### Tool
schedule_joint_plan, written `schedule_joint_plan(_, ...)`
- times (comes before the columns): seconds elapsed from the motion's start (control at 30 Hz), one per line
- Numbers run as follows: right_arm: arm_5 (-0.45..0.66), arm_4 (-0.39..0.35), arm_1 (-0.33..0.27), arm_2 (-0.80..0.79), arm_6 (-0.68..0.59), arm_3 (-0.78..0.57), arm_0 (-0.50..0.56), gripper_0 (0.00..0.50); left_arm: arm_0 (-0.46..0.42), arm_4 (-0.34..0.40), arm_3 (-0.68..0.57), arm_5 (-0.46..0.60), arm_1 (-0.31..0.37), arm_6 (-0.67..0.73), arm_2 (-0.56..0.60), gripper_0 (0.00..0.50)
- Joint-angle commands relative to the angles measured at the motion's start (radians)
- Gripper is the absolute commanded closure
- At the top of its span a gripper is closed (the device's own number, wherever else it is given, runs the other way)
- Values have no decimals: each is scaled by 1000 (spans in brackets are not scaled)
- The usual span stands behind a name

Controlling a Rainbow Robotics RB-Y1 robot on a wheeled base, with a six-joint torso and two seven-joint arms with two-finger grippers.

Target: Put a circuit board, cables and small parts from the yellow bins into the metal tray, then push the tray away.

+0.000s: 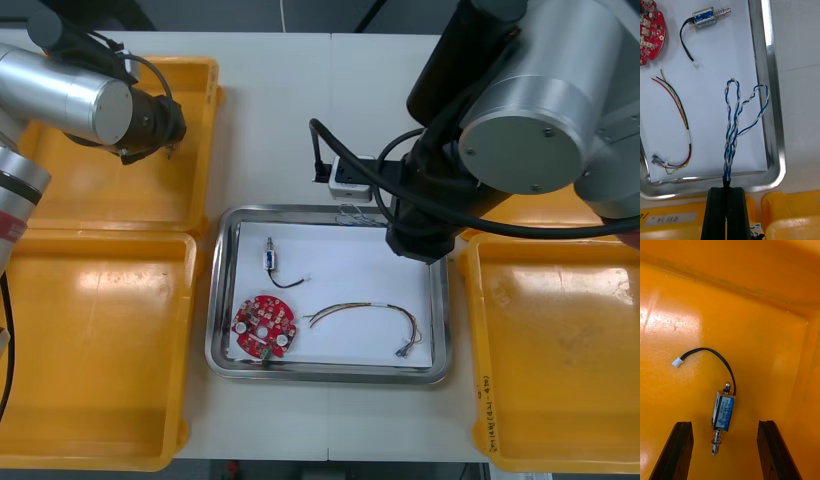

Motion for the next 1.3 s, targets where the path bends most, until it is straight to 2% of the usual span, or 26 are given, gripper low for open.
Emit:
schedule_joint_plan(0.03,-67,19,62,60,70,75,-46,500,-48,-14,11,-34,-21,-89,-12,0)
schedule_joint_plan(0.4,-185,154,67,227,81,132,-37,500,-47,-29,68,-105,-33,-94,-44,0)
schedule_joint_plan(0.5,-241,168,67,261,79,164,-33,500,-48,-44,74,-106,-37,-94,-48,0)
schedule_joint_plan(0.63,-300,175,67,284,81,207,-17,500,-47,-46,116,-169,-39,-94,-73,0)
schedule_joint_plan(0.87,-307,172,59,299,87,261,-6,500,-48,-61,136,-194,-44,-92,-81,0)
schedule_joint_plan(0.9,-308,172,59,302,87,262,-6,500,-48,-61,134,-194,-44,-94,-81,148)
schedule_joint_plan(0.93,-310,174,59,304,87,264,-6,500,-48,-61,134,-194,-44,-94,-81,405)
schedule_joint_plan(0.97,-310,174,59,304,87,264,-6,500,-48,-60,134,-194,-44,-92,-81,497)
schedule_joint_plan(1.3,-323,187,54,304,87,264,15,499,-47,-49,133,-194,-44,-87,-44,500)
